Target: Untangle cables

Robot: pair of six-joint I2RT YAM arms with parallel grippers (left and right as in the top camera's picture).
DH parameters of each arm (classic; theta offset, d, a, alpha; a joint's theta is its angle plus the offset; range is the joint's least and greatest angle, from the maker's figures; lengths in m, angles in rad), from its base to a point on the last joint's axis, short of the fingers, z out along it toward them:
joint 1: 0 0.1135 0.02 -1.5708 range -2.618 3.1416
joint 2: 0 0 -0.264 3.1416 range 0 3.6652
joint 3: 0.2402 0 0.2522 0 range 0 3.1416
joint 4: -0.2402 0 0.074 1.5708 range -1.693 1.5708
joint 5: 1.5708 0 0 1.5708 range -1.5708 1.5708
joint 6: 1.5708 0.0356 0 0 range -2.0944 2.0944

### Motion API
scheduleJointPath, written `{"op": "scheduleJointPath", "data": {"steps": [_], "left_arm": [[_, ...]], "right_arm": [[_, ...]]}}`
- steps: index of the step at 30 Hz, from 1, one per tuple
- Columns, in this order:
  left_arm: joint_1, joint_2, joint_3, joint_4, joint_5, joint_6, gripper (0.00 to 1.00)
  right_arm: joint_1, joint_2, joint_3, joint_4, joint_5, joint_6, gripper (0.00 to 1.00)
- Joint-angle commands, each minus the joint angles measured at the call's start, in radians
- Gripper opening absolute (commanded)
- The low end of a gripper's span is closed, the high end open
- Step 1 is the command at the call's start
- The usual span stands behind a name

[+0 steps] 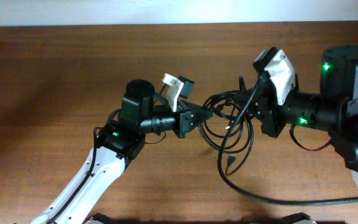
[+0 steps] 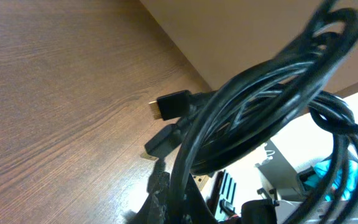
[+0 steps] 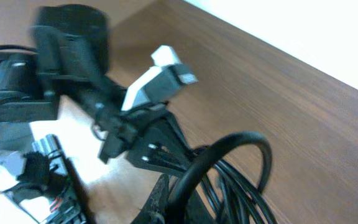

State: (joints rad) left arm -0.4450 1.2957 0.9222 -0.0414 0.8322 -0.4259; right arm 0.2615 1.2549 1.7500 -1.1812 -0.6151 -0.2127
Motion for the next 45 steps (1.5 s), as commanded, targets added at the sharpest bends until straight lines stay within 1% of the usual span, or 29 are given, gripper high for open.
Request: {"op": "scheduleJointPath", "data": {"steps": [1, 2, 4, 5, 6, 7, 8, 9, 11, 12, 13, 15, 18, 19, 21, 24, 26, 27, 30, 31, 33, 36, 39, 42, 45], "left_arm": [[0.018, 0.002, -0.009, -0.012, -0.036, 0.027, 0.00], [0.027, 0.002, -0.009, -0.013, -0.036, 0.027, 0.00], [0.042, 0.002, -0.009, -0.002, -0.027, 0.034, 0.00], [0.042, 0.002, -0.009, 0.037, 0.019, 0.071, 0.00], [0.042, 0.002, -0.009, 0.101, 0.099, 0.115, 0.00], [0.042, 0.002, -0.009, 0.169, 0.172, 0.137, 0.00], [0.042, 0.002, -0.009, 0.211, 0.212, 0.137, 0.00], [0.042, 0.002, -0.009, 0.213, 0.220, 0.137, 0.00], [0.042, 0.002, -0.009, 0.204, 0.224, 0.137, 0.00], [0.042, 0.002, -0.009, 0.206, 0.230, 0.137, 0.00], [0.042, 0.002, -0.009, 0.207, 0.239, 0.137, 0.00], [0.042, 0.002, -0.009, 0.239, 0.333, 0.185, 0.00], [0.042, 0.002, -0.009, 0.317, 0.544, 0.339, 0.00], [0.042, 0.002, -0.009, 0.322, 0.568, 0.369, 0.00], [0.042, 0.002, -0.009, 0.322, 0.603, 0.428, 0.00], [0.067, 0.002, -0.009, 0.361, 0.629, 0.436, 0.00], [0.132, 0.002, -0.009, 0.420, 0.698, 0.442, 0.00], [0.177, 0.002, -0.009, 0.447, 0.733, 0.441, 0.00], [0.256, 0.002, -0.009, 0.452, 0.742, 0.434, 0.00], [0.263, 0.002, -0.009, 0.453, 0.742, 0.434, 0.00], [0.262, 0.002, -0.009, 0.453, 0.742, 0.434, 0.00], [0.248, 0.002, -0.009, 0.453, 0.742, 0.435, 0.00], [0.224, 0.002, -0.009, 0.480, 0.742, 0.435, 0.00], [0.197, 0.002, -0.009, 0.525, 0.742, 0.435, 0.00], [0.192, 0.002, -0.009, 0.566, 0.742, 0.435, 0.00]], "right_arm": [[-0.002, -0.034, 0.019, -0.002, 0.188, 0.129, 0.04], [-0.002, -0.034, 0.019, -0.016, 0.251, 0.163, 0.04], [-0.002, -0.033, 0.019, -0.039, 0.276, 0.169, 0.04], [-0.002, -0.033, 0.019, -0.050, 0.272, 0.168, 0.04], [0.000, -0.033, 0.019, -0.057, 0.246, 0.156, 0.04], [0.000, -0.033, 0.019, -0.061, 0.202, 0.108, 0.08], [0.000, -0.033, 0.019, -0.060, 0.197, 0.101, 0.22], [0.000, -0.033, 0.018, -0.061, 0.197, 0.101, 0.29], [0.000, -0.033, 0.019, -0.060, 0.201, 0.101, 0.49], [0.000, -0.033, 0.019, -0.060, 0.216, 0.100, 0.55], [0.000, -0.033, 0.019, -0.060, 0.238, 0.101, 0.59], [0.000, -0.033, 0.018, -0.060, 0.303, 0.101, 0.61], [-0.001, -0.033, 0.019, -0.050, 0.336, 0.096, 0.61], [-0.001, -0.033, 0.019, -0.049, 0.340, 0.084, 0.61], [-0.001, -0.033, 0.018, -0.058, 0.339, 0.008, 0.61], [-0.001, -0.033, 0.019, -0.074, 0.334, -0.018, 0.60], [-0.001, -0.034, 0.018, -0.119, 0.296, -0.080, 0.59], [-0.001, -0.034, 0.019, -0.154, 0.248, -0.137, 0.59], [-0.001, -0.033, 0.018, -0.188, 0.135, -0.232, 0.59], [-0.001, -0.033, 0.018, -0.196, 0.084, -0.276, 0.60], [-0.001, -0.031, 0.018, -0.196, 0.046, -0.312, 0.61], [-0.001, -0.029, 0.018, -0.188, 0.047, -0.359, 0.61], [-0.001, -0.021, 0.018, -0.185, 0.037, -0.359, 0.61], [-0.001, 0.000, 0.018, -0.196, 0.017, -0.360, 0.66], [0.000, 0.017, 0.018, -0.210, 0.006, -0.360, 0.66]]}}
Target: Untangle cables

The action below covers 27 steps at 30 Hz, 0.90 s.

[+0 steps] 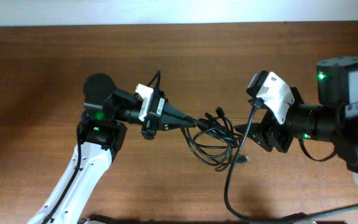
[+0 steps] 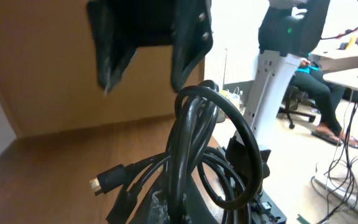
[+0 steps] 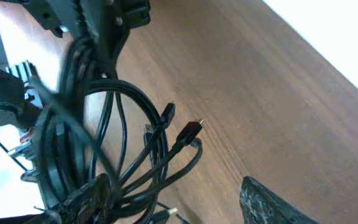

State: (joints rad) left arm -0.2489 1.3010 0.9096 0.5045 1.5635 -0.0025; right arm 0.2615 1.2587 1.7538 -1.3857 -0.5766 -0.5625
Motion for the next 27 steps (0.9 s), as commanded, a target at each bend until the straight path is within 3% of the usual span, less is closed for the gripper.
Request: {"op": "scheduleJointPath", "data": {"steps": [1, 27], "left_arm": [[-0.004, -0.003, 0.004, 0.023, 0.009, 0.011, 0.00], [-0.039, -0.003, 0.004, 0.086, -0.094, 0.010, 0.00]], "right_arm": [[0.000, 0.014, 0.014, -0.008, -0.053, -0.011, 0.66], [0.001, 0.057, 0.014, -0.061, -0.105, -0.063, 0.67]]}}
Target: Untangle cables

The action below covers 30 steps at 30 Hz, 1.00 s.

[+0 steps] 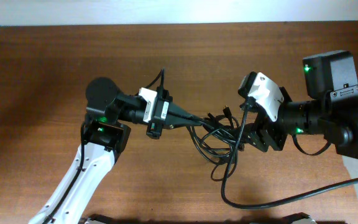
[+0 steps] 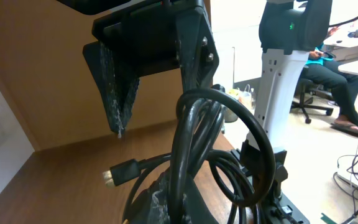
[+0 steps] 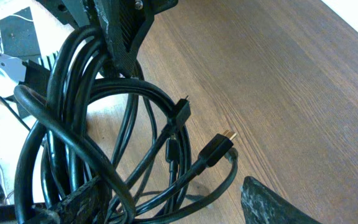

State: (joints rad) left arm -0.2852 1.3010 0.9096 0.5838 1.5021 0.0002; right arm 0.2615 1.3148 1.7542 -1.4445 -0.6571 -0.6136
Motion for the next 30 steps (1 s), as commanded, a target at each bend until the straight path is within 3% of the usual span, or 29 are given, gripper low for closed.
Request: {"op": "scheduleJointPath", "data": {"steps": [1, 6, 9, 13, 21, 25, 30], "left_arm": [[-0.003, -0.003, 0.004, 0.007, -0.033, -0.001, 0.00], [-0.003, -0.003, 0.004, 0.006, -0.030, -0.016, 0.00], [-0.003, -0.003, 0.004, 0.006, -0.024, -0.084, 0.00], [-0.003, -0.003, 0.004, 0.006, 0.015, -0.195, 0.00], [-0.051, -0.003, 0.004, 0.005, 0.071, -0.225, 0.00], [-0.080, -0.003, 0.004, -0.002, 0.071, -0.281, 0.00], [-0.093, -0.003, 0.004, -0.002, 0.071, -0.363, 0.00]], "right_arm": [[0.001, 0.004, 0.014, 0.004, -0.024, -0.011, 0.67], [0.000, 0.069, 0.014, 0.042, 0.006, -0.011, 0.69], [0.000, 0.109, 0.014, 0.091, 0.068, 0.024, 0.69], [-0.001, 0.115, 0.014, 0.231, 0.210, 0.159, 0.70], [-0.003, 0.157, 0.014, 0.356, 0.583, 0.419, 0.73], [-0.076, 0.166, 0.014, 0.411, 0.610, 0.512, 0.77], [-0.206, 0.167, 0.014, 0.413, 0.609, 0.522, 0.78]]}}
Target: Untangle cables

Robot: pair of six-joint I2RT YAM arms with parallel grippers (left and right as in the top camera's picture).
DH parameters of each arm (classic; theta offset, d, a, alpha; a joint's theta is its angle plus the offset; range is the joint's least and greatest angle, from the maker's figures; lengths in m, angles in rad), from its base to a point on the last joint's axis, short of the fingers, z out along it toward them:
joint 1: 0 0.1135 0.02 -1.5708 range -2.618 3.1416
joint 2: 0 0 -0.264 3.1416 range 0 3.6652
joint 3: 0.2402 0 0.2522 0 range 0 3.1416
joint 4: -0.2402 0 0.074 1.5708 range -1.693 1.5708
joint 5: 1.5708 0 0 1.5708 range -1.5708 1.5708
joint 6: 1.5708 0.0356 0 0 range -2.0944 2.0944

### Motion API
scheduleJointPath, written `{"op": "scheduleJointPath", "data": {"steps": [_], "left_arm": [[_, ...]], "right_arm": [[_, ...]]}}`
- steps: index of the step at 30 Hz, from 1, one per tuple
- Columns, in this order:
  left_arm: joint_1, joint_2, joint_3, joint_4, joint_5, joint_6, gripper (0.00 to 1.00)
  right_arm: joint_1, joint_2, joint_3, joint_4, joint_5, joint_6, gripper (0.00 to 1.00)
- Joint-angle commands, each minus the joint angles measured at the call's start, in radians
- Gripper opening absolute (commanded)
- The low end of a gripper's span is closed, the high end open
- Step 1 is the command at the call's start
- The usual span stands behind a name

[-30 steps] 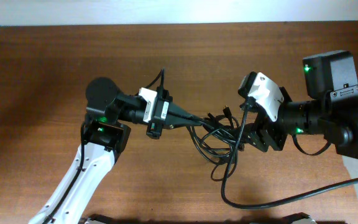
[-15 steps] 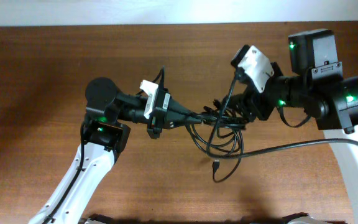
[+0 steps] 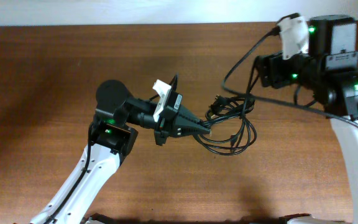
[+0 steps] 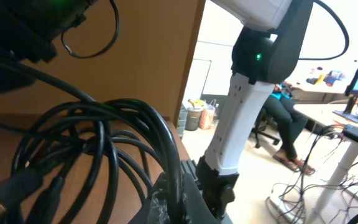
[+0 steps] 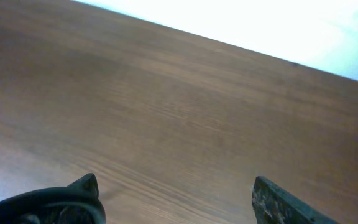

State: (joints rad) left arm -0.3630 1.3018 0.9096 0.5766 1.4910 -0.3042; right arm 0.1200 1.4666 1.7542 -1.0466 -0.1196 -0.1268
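Note:
A tangle of black cables [image 3: 232,127] lies in loose loops at the middle of the brown table, with plug ends sticking out at its left. My left gripper [image 3: 204,129] is shut on one strand at the bundle's left edge. In the left wrist view that strand runs down between the jaws [image 4: 179,186], and the loops [image 4: 104,124] spread up and to the left. My right gripper [image 3: 258,70] hangs open at the back right, apart from the bundle. In the right wrist view its jaws [image 5: 174,183] stand wide with only bare table between them.
The wooden table [image 3: 55,74] stretches to the left and front. A thick black lead [image 3: 235,62] arcs from the right wrist camera over the back right. A black cable curve [image 5: 36,202] shows beside the right gripper's left finger.
My right gripper was low at the bundle's right side with loops around its left finger. It is now at the back right, open and free of the bundle. My left gripper still holds its strand.
Both grippers first met at the bundle in mid-table. Then the left stood further left with the cables drawn out between the two, loops draped on the open right gripper's finger. Now only the left holds the bundle and the right is away.

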Motion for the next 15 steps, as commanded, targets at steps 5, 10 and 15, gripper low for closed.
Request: {"op": "scheduleJointPath", "data": {"steps": [5, 10, 15], "left_arm": [[-0.015, -0.004, 0.004, 0.006, 0.082, -0.093, 0.00], [-0.015, -0.004, 0.004, 0.005, 0.082, -0.154, 0.00], [-0.032, -0.004, 0.004, -0.093, 0.082, -0.158, 0.00]], "right_arm": [[-0.159, 0.016, 0.014, 0.015, 0.072, 0.035, 0.78], [-0.228, 0.016, 0.014, 0.015, 0.072, 0.035, 0.78], [-0.239, 0.016, 0.014, 0.016, 0.072, 0.035, 0.78]]}}
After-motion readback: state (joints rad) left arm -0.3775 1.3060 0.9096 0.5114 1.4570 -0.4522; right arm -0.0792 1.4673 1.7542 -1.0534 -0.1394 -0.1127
